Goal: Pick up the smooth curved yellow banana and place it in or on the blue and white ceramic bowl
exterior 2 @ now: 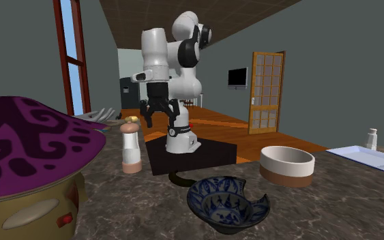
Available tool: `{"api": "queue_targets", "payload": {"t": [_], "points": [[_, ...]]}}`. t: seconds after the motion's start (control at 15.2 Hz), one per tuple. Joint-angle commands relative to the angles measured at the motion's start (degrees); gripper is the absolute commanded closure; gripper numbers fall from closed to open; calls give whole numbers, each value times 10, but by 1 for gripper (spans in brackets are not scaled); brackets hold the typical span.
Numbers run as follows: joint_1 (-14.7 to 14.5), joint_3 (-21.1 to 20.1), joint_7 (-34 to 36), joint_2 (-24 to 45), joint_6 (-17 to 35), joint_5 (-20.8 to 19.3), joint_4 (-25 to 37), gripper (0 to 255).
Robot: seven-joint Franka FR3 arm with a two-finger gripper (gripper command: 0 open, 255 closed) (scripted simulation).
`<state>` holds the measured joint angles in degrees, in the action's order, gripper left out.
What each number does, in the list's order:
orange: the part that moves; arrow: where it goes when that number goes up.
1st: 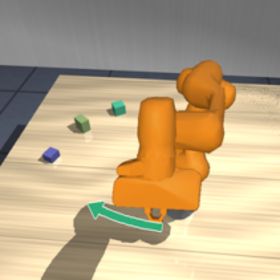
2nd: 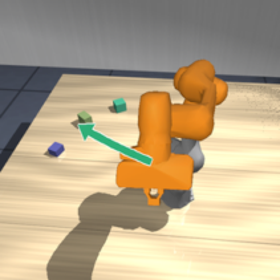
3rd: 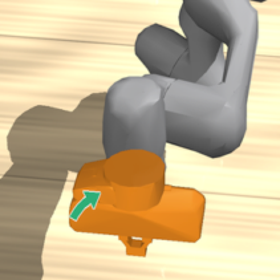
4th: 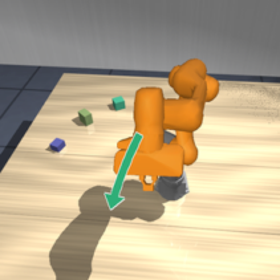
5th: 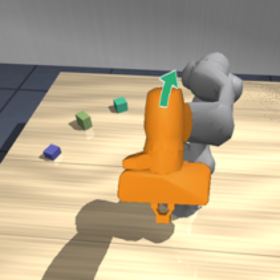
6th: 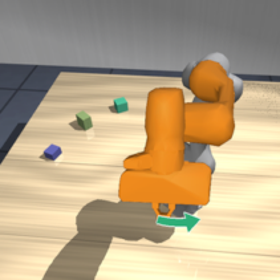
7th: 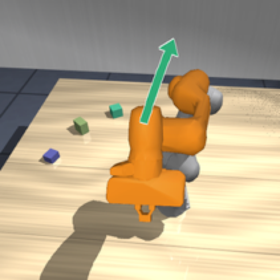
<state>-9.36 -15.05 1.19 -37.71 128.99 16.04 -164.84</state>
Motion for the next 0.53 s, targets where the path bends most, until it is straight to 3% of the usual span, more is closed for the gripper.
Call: {"api": "queue_targets", "payload": {"t": [0.0, 0.46], "points": [[-11, -21, 9, 37, 50, 10, -9, 0], [-24, -104, 57, 215, 248, 14, -23, 0]]}}
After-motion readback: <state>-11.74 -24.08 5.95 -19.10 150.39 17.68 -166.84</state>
